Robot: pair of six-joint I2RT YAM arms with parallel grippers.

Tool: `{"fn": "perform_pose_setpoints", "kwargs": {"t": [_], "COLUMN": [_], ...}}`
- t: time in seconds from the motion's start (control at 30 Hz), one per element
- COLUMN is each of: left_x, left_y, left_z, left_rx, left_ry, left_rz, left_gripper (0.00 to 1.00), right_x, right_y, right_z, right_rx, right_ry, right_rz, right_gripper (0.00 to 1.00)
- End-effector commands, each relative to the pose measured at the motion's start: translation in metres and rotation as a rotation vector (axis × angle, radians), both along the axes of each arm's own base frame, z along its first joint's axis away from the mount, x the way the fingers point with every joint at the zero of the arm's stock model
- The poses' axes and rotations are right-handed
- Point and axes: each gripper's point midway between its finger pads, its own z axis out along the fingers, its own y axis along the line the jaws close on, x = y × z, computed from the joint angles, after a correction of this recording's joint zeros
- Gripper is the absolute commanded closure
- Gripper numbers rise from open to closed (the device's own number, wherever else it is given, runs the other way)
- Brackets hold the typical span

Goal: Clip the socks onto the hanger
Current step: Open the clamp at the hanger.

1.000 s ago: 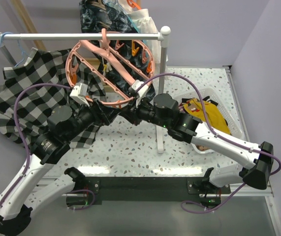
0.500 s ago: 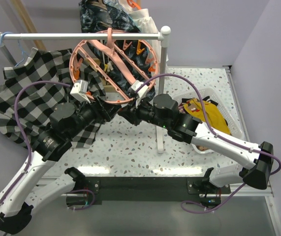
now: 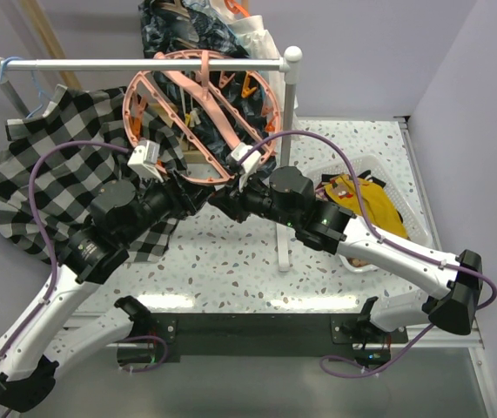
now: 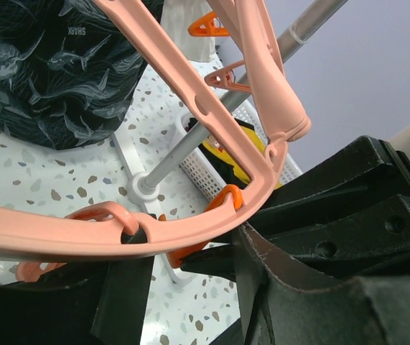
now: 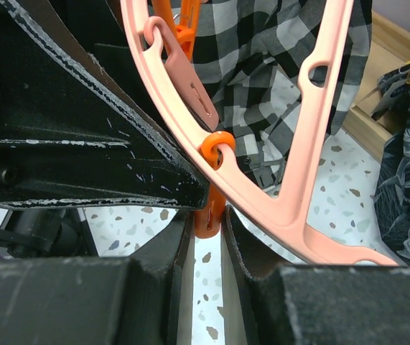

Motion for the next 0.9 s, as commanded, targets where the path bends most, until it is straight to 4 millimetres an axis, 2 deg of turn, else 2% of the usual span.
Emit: {"fn": "perform_pose_setpoints", "kwargs": {"t": [0.0,0.13,0.43,0.57,0.6,0.7,0.77,0.83,0.87], "left_x": [0.009,0.009,0.008,0.008,0.008,0.008,0.008,0.008,0.007], "left_y": [0.005,0.007,0.010,0.010,0.009,0.007,0.007,0.007,0.007], "left_z": [0.028,0.024,0.020,0.023,0.024,0.025,0.025,0.024,0.025], "left_rx": [-0.012,0.008,0.028,0.022,0.018,0.015,0.015,0.016,0.013], "left_ry": [-0.085,-0.079,-0.076,-0.083,-0.087,-0.091,-0.089,-0.088,-0.086], "left_rz": [0.051,0.058,0.067,0.065,0.062,0.054,0.053,0.051,0.051], "left_gripper": [0.51,0.55,0.78,0.86,0.87,0.88,0.90,0.91,0.91], "right_x": [-0.010,-0.009,-0.009,-0.009,-0.009,-0.007,-0.005,-0.001,0.009], "right_y": [0.008,0.006,0.001,-0.002,-0.004,-0.016,-0.030,-0.048,-0.063], "right_z": [0.013,0.014,0.019,0.015,0.014,0.004,-0.001,-0.018,-0.023], "right_rx": [0.021,0.016,0.018,0.007,0.000,-0.047,-0.075,-0.152,-0.191], "right_ry": [-0.031,-0.033,-0.045,-0.043,-0.041,-0.035,-0.031,-0.001,-0.003], "right_rz": [0.051,0.044,0.033,0.029,0.025,-0.017,-0.066,-0.131,-0.216], "right_gripper": [0.98,0.98,0.96,0.84,0.71,0.53,0.49,0.46,0.45]}}
